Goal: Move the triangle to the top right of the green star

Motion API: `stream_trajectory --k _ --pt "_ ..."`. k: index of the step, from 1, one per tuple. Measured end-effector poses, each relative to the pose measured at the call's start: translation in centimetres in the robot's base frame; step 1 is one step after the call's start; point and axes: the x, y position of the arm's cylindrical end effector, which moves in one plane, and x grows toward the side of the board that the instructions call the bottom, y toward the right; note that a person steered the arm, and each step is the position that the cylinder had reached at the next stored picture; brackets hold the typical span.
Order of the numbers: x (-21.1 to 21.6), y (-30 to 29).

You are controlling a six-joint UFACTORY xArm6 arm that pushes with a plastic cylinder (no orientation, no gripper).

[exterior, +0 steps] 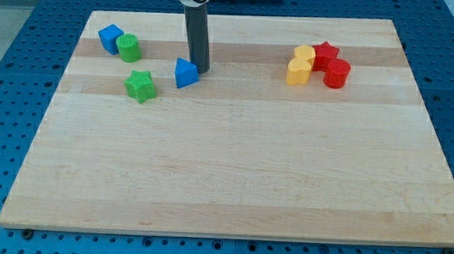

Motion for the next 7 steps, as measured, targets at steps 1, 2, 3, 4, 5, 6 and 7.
stream_trajectory --k 1,2,3,4,5,6,7 --pt "-2.3 -0.7" --pt "-4.4 -1.4" --pt "-2.7 1.3" --pt "0.2 0.7" --pt "0.6 -0.5" --pt "1.4 -1.1" --pt "2.4 -1.1"
